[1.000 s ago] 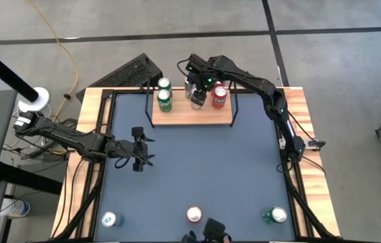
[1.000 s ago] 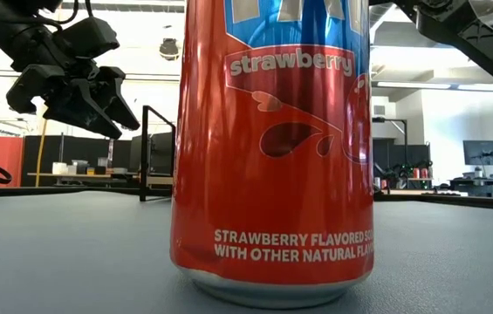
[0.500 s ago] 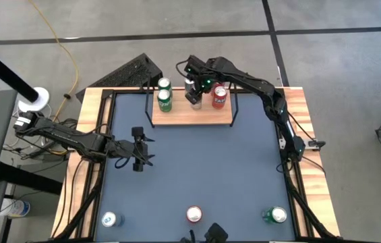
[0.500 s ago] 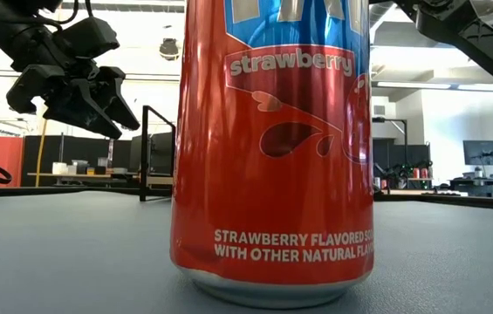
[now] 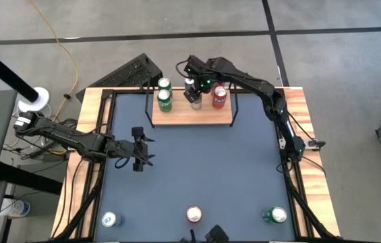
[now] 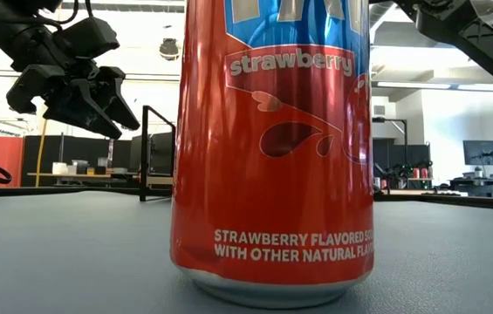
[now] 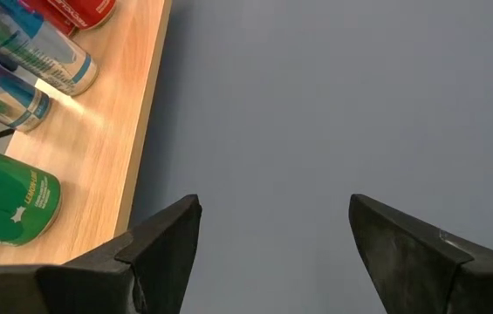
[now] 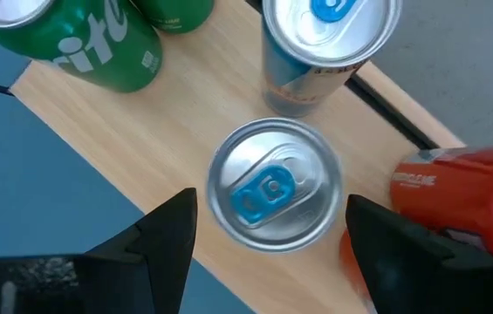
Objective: Place canned beverage on shelf
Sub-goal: Put the top blue soda can on the shelf aligned with the other blue soda can
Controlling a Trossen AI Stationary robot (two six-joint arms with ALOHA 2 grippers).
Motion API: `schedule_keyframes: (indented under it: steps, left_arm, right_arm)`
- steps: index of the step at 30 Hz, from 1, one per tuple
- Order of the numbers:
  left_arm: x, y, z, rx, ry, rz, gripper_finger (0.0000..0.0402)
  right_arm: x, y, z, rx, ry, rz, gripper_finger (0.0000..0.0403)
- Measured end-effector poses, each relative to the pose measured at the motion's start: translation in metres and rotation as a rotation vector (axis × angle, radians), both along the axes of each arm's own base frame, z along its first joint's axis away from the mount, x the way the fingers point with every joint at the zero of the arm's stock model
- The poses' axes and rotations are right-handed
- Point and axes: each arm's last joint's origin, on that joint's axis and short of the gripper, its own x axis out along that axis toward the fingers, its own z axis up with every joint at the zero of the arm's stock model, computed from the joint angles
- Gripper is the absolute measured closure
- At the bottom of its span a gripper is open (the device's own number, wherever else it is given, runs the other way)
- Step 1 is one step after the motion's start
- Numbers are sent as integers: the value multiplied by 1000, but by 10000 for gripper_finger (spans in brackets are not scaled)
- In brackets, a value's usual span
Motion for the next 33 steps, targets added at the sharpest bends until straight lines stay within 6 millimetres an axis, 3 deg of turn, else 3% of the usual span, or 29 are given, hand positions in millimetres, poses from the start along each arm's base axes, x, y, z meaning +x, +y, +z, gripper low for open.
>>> schedule_keyframes:
  steps: [14,24,33]
  left_arm:
    - [0,0,0,1,4,0,120]
    - [0,0,-1,1,7,0,120]
    - [-2,0,-2,-4,26,9,120]
  right_arm:
    - [1,1,0,50,-34,-90,122]
    - [1,2,0,152,-79,-40,122]
    - [-10,-4,-3,231,-34,-25,122]
